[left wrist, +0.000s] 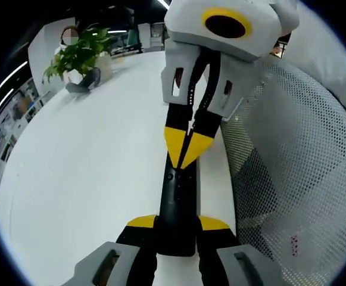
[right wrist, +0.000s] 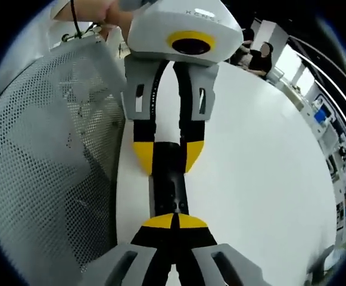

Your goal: Press the specified remote control buttons in sequence, fully releasing each button before pressing the next.

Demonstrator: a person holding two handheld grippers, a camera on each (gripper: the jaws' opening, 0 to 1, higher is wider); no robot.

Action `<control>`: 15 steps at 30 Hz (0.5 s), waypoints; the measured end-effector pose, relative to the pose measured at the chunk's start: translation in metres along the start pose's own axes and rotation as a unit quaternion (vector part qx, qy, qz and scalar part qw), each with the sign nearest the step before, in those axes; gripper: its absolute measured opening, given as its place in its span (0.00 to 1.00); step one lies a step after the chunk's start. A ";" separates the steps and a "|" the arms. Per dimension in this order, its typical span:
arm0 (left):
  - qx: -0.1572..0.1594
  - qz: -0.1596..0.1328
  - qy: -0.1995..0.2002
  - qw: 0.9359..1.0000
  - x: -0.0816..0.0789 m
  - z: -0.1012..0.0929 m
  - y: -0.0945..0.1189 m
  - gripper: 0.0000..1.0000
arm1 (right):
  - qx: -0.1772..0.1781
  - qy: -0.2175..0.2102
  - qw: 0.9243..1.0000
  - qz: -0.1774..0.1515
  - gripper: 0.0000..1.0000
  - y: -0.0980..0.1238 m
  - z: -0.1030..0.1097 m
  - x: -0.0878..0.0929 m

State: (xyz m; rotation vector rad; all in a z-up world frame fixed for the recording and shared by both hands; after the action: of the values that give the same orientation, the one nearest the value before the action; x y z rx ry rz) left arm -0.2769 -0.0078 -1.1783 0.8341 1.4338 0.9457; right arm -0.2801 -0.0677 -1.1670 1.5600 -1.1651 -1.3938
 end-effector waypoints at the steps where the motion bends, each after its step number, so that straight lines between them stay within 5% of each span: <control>1: 0.000 0.001 0.000 1.000 0.000 0.000 0.000 0.24 | -0.003 -0.006 1.000 -0.001 0.00 0.000 -0.001 0.000; 7: -0.001 0.001 0.005 1.000 0.000 0.000 0.000 0.24 | -0.055 -0.065 0.996 -0.029 0.00 0.002 -0.002 0.002; 15: -0.002 0.002 0.008 1.000 0.000 0.000 0.000 0.24 | -0.072 -0.057 0.996 -0.010 0.00 0.004 -0.002 0.008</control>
State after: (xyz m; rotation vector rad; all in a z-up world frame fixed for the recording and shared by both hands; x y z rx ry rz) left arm -0.2771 -0.0080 -1.1784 0.8276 1.4438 0.9596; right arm -0.2790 -0.0763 -1.1657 1.4095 -1.0916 -1.5613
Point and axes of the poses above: the point that each gripper's makers call its tool centre point, and the gripper's own axes: y roughly backward along the fingers, z roughly to its left, x roughly out of its underside, the point moved 2 cm from there along y, roughly backward along the fingers, and after that the axes turned 11 degrees about z, right-handed, at the moved point
